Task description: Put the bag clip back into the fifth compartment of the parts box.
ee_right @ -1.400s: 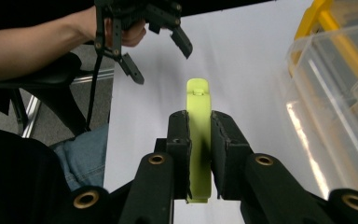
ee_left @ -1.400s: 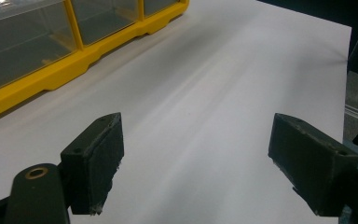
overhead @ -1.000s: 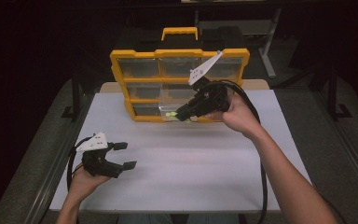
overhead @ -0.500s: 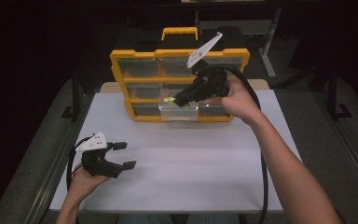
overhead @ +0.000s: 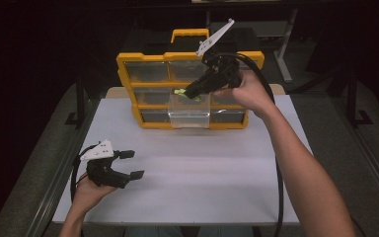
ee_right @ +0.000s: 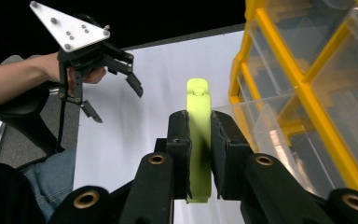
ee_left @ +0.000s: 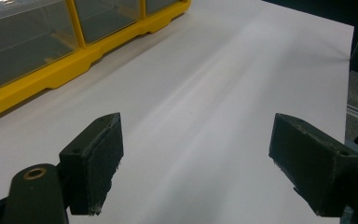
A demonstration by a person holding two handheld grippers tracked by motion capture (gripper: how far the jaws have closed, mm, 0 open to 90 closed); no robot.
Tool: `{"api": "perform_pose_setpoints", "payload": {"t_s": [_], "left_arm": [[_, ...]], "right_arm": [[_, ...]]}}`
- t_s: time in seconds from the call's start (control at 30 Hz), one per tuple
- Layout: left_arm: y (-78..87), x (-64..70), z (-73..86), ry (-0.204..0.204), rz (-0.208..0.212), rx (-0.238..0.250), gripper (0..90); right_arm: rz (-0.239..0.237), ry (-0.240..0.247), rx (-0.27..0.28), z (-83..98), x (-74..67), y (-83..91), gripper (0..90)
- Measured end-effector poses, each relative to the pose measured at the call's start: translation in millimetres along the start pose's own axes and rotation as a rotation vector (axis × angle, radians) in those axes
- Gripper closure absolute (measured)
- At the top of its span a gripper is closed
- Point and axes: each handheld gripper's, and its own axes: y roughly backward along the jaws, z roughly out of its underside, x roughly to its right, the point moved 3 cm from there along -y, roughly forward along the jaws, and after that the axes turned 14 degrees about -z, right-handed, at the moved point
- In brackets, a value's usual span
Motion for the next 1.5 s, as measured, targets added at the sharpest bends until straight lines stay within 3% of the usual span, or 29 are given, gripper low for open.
{"api": "perform_pose_setpoints", "payload": {"t_s": [0.3,0.37,0.73,0.87,1.5], "left_arm": [[-0.2,-0.7,0.1,0.0,-0.003,0.003,17.7],[0.3,-2.4,0.5,-0.022,-0.005,-0.009,17.7],[-1.1,0.6,0.3,0.003,0.001,-0.003,17.6],[-1.3,0.3,0.6,0.007,0.0,-0.001,17.6],[-1.6,-0.4,1.3,0.004,-0.004,0.001,17.7]], "right_arm": [[0.034,-0.011,-0.003,-6.4,10.9,4.7,77.2],[0.041,-0.015,-0.003,-7.1,14.2,5.4,77.2],[0.073,-0.049,-0.003,-2.1,29.4,4.9,77.1],[0.084,-0.055,-0.025,0.4,33.3,0.5,77.1],[0.118,-0.059,-0.03,14.1,42.5,-14.5,77.1]]}}
